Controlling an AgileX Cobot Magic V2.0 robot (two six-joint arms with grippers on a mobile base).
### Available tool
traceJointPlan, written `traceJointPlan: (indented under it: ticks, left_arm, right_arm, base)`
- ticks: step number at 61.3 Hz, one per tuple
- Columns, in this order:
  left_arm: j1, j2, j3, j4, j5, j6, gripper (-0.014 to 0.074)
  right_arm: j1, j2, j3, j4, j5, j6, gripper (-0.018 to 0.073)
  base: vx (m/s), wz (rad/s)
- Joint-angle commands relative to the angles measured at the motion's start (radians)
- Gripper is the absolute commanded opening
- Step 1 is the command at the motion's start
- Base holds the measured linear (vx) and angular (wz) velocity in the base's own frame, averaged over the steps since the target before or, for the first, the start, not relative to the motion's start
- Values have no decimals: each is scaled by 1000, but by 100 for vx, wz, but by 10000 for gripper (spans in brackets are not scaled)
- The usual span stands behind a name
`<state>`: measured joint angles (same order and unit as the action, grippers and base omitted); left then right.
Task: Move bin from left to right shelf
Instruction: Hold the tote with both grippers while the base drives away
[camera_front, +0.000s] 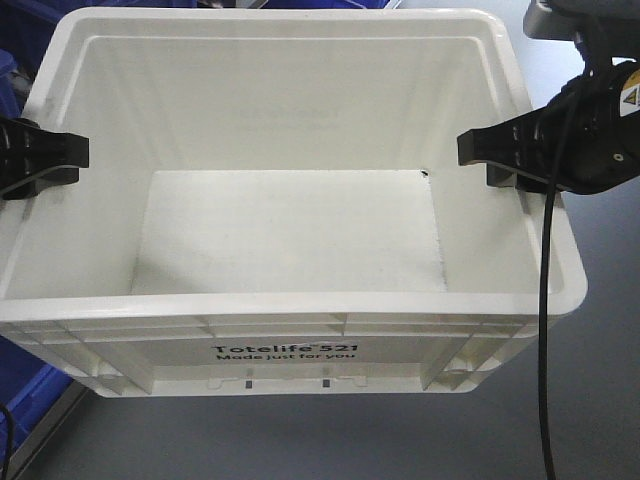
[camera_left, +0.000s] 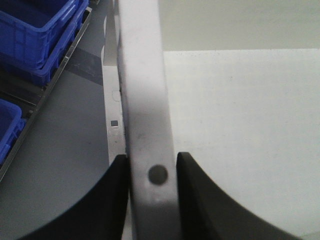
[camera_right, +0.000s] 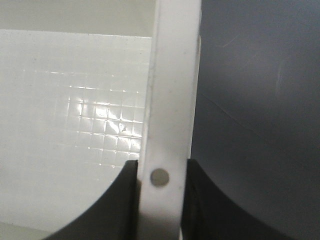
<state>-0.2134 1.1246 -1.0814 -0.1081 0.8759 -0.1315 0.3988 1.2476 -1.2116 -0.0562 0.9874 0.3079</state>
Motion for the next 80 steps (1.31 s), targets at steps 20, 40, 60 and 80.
traceJointPlan:
  ticks: [20, 40, 60, 80]
  left_arm:
    - [-3, -42, -44, -3, -103, 46, 108]
    - [-3, -42, -44, -3, -102, 46, 109]
    - [-3, -42, -44, -3, -102, 46, 109]
    - [-3, -42, -44, -3, -103, 46, 109]
  right_arm:
    - [-10, -36, -39, -71, -97, -32, 1]
    - [-10, -36, -39, -71, -94, -32, 1]
    - [-10, -36, -39, -71, -90, -32, 1]
    - [-10, -36, -39, -71, -76, -32, 1]
  base:
    - [8, -27]
    - [14, -29]
    - [21, -22]
    - [28, -18]
